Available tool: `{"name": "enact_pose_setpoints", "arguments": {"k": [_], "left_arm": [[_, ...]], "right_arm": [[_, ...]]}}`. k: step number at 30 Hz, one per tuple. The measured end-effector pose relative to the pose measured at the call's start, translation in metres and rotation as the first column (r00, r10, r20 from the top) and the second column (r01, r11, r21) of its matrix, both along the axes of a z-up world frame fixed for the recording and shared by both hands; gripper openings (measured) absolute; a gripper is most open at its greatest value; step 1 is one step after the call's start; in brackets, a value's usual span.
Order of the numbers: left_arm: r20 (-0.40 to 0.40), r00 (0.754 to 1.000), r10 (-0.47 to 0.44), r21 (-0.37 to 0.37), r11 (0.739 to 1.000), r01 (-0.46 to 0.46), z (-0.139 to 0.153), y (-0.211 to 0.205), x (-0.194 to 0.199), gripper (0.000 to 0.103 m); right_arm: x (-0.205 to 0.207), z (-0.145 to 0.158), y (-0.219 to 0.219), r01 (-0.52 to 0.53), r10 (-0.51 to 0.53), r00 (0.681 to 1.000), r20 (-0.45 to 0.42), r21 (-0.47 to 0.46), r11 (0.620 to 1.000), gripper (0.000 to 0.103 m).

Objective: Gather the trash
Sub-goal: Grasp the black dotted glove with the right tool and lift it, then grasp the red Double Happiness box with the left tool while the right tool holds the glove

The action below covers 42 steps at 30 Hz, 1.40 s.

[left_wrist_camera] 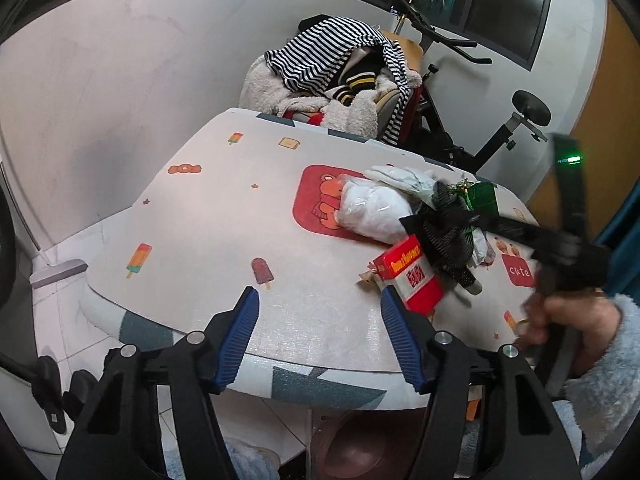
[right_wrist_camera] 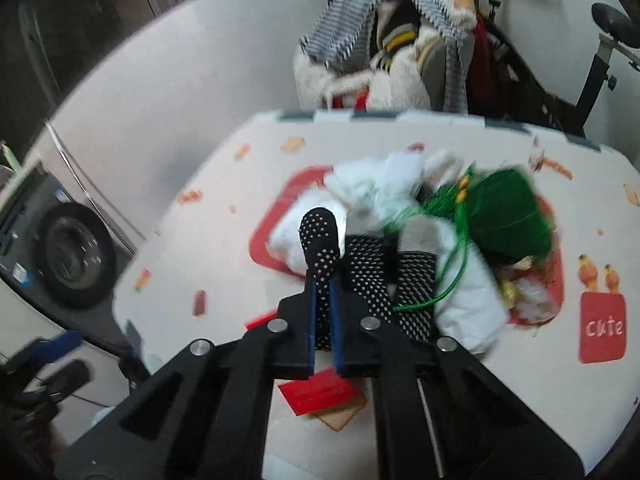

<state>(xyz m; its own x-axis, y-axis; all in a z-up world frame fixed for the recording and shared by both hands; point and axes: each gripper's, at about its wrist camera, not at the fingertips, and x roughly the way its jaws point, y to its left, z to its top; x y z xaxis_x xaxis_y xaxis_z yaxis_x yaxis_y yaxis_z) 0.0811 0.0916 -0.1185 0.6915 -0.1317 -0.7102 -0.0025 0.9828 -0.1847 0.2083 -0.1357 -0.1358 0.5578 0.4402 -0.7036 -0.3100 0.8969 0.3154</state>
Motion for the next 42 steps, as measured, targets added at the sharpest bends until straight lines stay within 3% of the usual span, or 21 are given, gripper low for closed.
{"name": "enact_pose_setpoints", "arguments": {"k": [9,16,23,31,34,42], "left_arm": [[0.000,0.998,-0.063,-0.049,0.997,0.062,0.000,-0.027,0.012,0.060],[-0.031,0.993,-0.117,-0.085,0.990,0.114,-0.008,-0.050,0.020,0.060],[-0.107,0.983,-0.151,-0.142,0.981,0.135,-0.029,-0.071,0.040,0.060],[-0.169,0.976,-0.140,-0.128,0.985,0.119,-0.048,-0.092,0.065,0.060],[-0.194,0.974,-0.118,-0.104,0.990,0.099,-0.057,-0.102,0.076,0.066],[-0.261,0.965,-0.008,-0.064,0.998,-0.009,-0.074,-0.114,0.108,0.068]], "right_arm": [[-0.025,0.073,-0.068,0.072,-0.088,0.980,0.178,0.091,0.993,0.009],[-0.050,0.098,-0.100,0.114,-0.132,0.957,0.257,0.084,0.990,0.009],[-0.076,0.097,-0.113,0.104,-0.112,0.958,0.263,0.044,0.994,0.009],[-0.102,0.089,-0.138,0.130,-0.134,0.958,0.252,0.032,0.991,0.009],[-0.107,0.080,-0.146,0.147,-0.150,0.961,0.233,0.031,0.989,0.009],[-0.109,0.062,-0.156,0.169,-0.174,0.964,0.201,0.040,0.985,0.009]]}}
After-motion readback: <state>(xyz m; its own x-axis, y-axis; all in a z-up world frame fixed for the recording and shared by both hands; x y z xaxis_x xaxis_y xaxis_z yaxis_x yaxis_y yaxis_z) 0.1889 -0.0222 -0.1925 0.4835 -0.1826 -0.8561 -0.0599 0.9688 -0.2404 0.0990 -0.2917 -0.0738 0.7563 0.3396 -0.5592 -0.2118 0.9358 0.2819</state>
